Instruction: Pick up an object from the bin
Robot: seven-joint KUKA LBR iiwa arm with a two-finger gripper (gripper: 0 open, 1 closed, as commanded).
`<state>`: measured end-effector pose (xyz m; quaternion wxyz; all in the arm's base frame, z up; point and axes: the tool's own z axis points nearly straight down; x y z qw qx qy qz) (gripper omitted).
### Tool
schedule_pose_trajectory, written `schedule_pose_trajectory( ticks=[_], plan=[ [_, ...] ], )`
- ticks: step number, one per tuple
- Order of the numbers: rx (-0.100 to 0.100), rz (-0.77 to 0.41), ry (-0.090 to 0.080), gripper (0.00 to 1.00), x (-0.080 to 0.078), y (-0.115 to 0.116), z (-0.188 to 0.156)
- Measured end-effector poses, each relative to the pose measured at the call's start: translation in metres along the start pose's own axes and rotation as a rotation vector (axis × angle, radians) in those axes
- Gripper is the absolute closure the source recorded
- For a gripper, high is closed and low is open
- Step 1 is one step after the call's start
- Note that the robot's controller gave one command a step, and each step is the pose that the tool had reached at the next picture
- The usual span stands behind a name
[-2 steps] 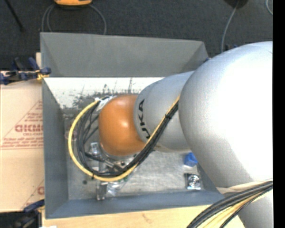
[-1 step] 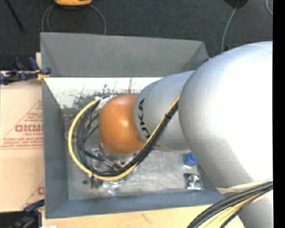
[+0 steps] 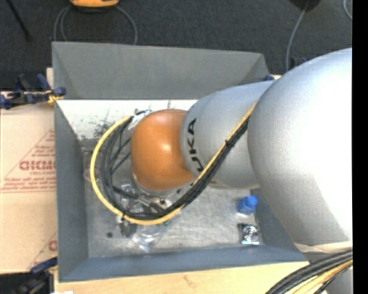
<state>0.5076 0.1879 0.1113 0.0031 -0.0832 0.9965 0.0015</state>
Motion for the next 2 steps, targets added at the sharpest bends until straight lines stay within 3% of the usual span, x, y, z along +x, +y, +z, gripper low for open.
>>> schedule_pose_trajectory(
  ticks=[2],
  plan=[
    [0.000,0.011,0.000,1.00,-0.004,0.000,-0.066]
  ],
)
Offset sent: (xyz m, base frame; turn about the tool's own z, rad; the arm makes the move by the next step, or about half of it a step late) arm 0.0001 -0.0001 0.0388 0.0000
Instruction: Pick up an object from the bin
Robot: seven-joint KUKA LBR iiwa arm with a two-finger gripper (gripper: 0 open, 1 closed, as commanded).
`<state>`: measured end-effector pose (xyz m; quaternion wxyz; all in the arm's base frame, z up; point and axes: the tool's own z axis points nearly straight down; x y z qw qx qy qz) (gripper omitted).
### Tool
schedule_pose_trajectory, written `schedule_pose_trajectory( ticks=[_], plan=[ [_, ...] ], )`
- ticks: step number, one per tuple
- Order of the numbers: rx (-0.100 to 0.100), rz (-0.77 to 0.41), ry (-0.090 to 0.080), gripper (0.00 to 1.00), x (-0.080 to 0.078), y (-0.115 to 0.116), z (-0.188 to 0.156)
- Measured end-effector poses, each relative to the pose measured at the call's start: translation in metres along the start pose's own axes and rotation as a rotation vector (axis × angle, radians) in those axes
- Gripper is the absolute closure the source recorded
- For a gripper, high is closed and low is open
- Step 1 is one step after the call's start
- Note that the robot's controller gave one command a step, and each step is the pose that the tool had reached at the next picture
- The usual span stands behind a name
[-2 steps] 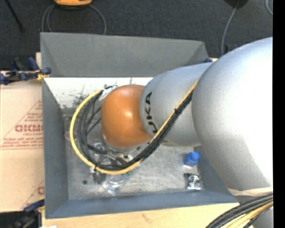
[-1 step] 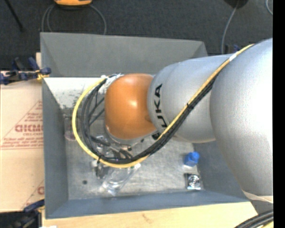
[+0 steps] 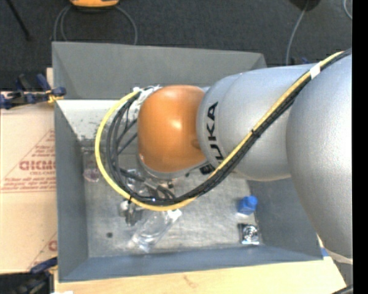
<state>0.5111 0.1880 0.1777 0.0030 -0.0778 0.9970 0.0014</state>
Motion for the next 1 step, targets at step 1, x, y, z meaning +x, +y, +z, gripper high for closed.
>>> schedule_pose_trajectory(
  ticks=[1],
  plan=[
    [0.000,0.003,0.000,1.00,-0.0013,-0.0002,-0.0109]
  ],
)
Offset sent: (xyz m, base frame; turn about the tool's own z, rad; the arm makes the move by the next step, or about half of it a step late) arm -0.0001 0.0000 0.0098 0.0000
